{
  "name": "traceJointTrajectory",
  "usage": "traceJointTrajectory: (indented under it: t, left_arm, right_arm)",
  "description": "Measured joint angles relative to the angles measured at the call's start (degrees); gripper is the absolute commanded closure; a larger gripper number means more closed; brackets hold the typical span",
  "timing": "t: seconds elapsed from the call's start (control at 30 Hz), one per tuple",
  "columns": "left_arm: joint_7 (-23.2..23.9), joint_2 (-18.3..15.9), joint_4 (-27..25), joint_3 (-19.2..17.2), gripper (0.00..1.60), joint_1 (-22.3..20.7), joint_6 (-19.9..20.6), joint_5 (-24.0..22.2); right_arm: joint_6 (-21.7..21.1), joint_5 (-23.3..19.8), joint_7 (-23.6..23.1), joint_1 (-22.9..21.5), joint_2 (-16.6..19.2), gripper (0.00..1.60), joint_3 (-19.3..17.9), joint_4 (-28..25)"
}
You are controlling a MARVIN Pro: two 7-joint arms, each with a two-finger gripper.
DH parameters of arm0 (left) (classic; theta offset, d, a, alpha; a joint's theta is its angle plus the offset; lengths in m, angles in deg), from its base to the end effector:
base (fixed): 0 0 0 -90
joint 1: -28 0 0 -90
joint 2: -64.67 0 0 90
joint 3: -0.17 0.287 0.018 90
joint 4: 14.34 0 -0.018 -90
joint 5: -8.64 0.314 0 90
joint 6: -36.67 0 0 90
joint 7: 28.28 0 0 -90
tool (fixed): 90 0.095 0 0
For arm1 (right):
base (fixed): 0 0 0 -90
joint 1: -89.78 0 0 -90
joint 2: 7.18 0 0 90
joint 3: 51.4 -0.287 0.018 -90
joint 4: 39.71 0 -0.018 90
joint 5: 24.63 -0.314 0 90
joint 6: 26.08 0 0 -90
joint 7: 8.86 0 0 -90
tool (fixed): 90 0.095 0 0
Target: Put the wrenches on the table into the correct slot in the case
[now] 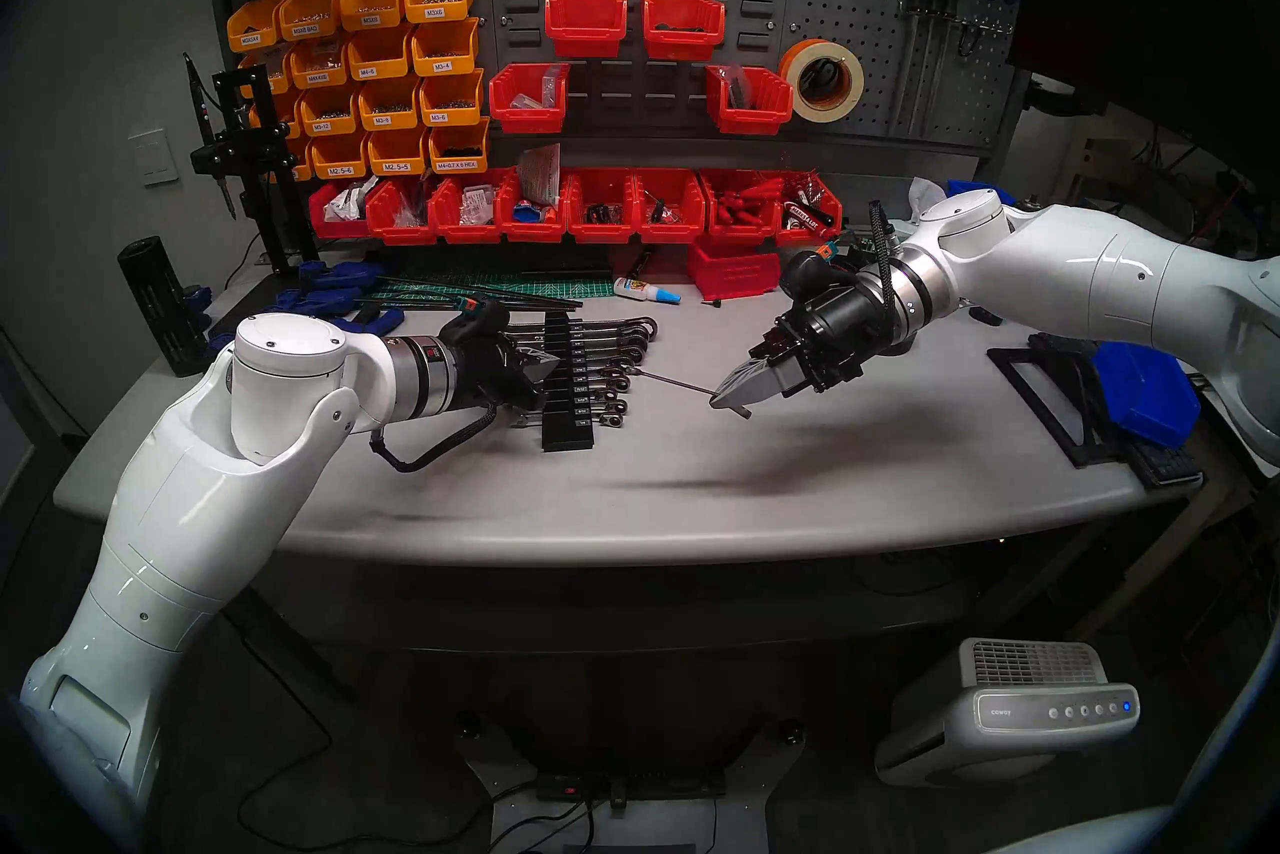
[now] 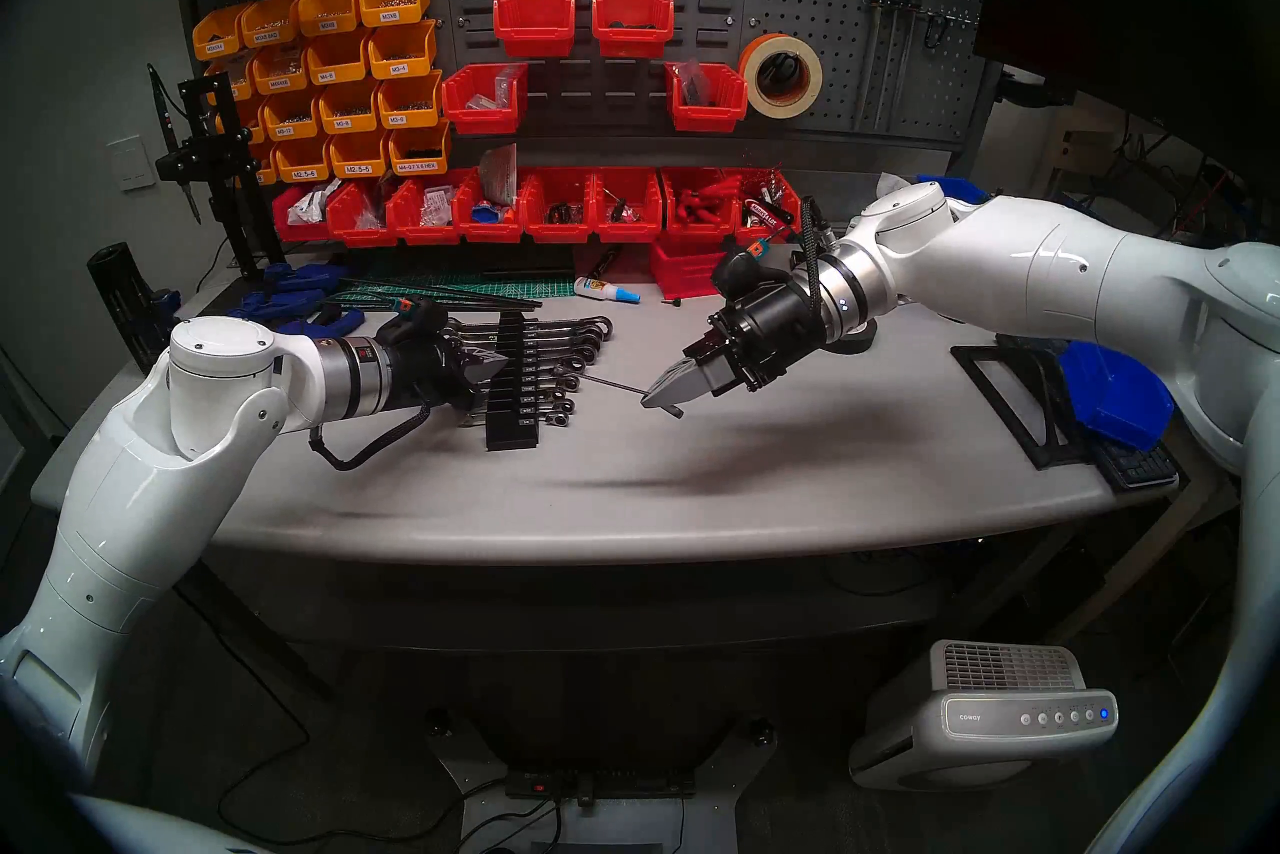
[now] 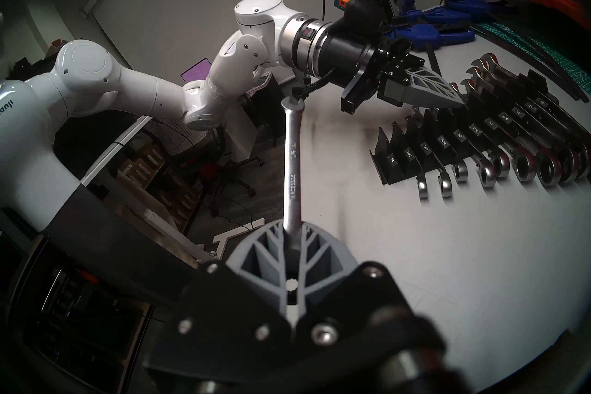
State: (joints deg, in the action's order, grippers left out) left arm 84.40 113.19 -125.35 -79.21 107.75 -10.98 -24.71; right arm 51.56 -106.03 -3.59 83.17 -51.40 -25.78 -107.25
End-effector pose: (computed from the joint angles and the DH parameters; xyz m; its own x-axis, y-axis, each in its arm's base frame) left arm 0.4061 0.0292 -0.1651 0.3206 -0.2988 0.8989 -0.6375 -0.7699 -0.0286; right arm 0.4712 -0.0321 -0.1100 0.3356 0.4889 0.8052 0.8851 0.1288 -0.4472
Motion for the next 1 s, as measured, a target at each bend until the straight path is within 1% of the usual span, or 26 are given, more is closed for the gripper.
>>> traceJointTrajectory:
  t: [0.13,0.3,0.53,0.6,0.7,0.73,0.77,0.9,1.0]
  left_arm:
    - [-0.1,0.2,0.1,-0.4,1.60,0.0,-0.1,-0.1]
    - [-0.2,0.2,-0.5,-2.1,1.60,0.1,0.0,-0.9]
    - [0.3,-0.7,-3.2,-6.1,1.60,1.0,-0.1,-2.5]
    - [0.5,-1.0,-4.2,-7.0,1.60,1.7,-0.8,-2.5]
    - [1.0,-1.7,-5.4,-7.8,1.60,3.1,-3.0,-1.7]
    - [1.2,-2.0,-5.7,-8.0,1.53,3.6,-3.9,-1.1]
    - [1.4,-2.2,-5.9,-8.2,1.25,4.0,-4.6,-0.6]
    - [2.6,-3.2,-6.7,-9.2,1.25,6.1,-7.9,2.0]
    - [3.7,-3.8,-7.1,-10.1,1.21,7.5,-10.4,3.8]
  right_arm:
    - [0.0,-0.3,0.0,0.2,-1.0,1.60,0.1,1.8]
    - [0.0,-0.6,0.0,0.5,-2.7,1.60,0.0,3.8]
    - [0.0,-1.4,0.0,1.2,-5.8,1.60,-0.5,7.3]
    - [-0.1,-2.0,0.0,1.5,-6.7,1.60,-0.7,8.3]
    - [-0.5,-2.5,0.0,1.9,-7.8,1.60,-0.9,9.4]
    - [-0.7,-2.7,0.0,2.0,-8.3,1.60,-0.9,9.7]
    - [-0.8,-2.8,0.0,2.1,-8.6,1.60,-0.9,10.0]
    - [-1.6,-3.3,0.0,2.7,-10.3,1.60,-1.0,11.5]
    - [-2.0,-3.5,0.0,3.1,-11.6,1.60,-1.0,12.7]
